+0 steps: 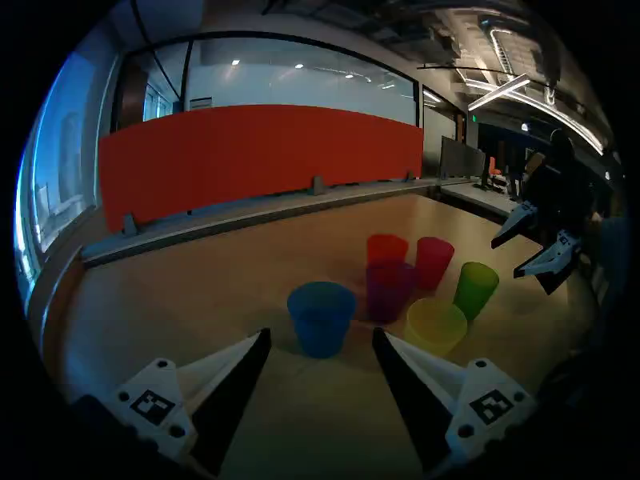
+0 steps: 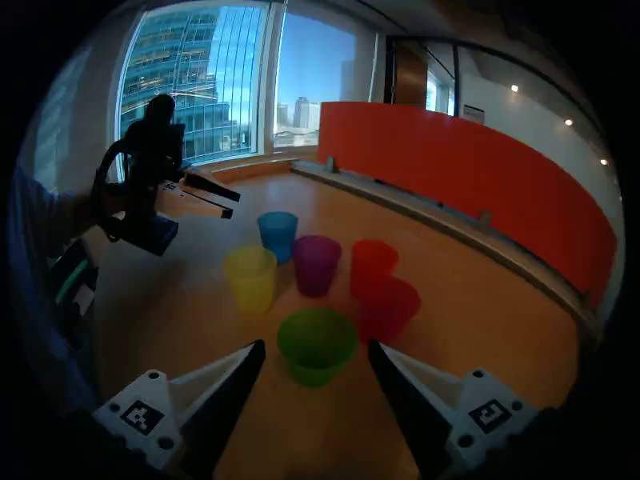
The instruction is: Pour water
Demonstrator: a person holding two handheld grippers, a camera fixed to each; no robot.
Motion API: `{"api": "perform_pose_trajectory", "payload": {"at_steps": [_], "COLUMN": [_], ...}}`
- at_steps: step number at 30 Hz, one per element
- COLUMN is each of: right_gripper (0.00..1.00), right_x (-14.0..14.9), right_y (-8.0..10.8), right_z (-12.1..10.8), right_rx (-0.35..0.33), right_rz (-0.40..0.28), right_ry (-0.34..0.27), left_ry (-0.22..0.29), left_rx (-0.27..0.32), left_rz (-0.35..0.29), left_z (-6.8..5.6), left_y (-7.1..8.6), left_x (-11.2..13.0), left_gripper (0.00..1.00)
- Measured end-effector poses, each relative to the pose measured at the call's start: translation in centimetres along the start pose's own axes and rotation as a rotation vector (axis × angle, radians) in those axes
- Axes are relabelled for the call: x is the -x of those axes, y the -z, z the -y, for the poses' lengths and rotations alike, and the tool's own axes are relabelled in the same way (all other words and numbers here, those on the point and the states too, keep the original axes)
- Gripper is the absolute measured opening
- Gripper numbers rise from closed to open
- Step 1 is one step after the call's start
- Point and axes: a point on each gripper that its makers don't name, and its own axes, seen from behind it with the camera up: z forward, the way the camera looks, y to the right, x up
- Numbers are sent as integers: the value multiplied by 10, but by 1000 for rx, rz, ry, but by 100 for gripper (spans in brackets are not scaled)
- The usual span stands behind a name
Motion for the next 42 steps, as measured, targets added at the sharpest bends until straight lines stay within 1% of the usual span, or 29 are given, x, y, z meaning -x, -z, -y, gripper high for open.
{"api": "perform_pose_trajectory", "payload": {"at_steps": [12, 21, 36, 42], "right_gripper": [99, 99, 99, 99], "right_x": [15, 23, 36, 37], "right_y": [-13, -22, -50, -58], "right_z": [0, -2, 0, -1], "right_rx": [-16, -20, -43, -49], "right_rz": [35, 61, 110, 119], "right_ry": [-8, -3, 0, 0], "left_ry": [-6, -13, -33, -40], "left_rx": [24, 47, 75, 96], "left_rz": [75, 134, 191, 202], "left_z": [1, 5, 8, 5], "left_y": [-22, -42, -75, -87], "left_x": [15, 24, 31, 29], "left_gripper": [94, 94, 94, 94]}}
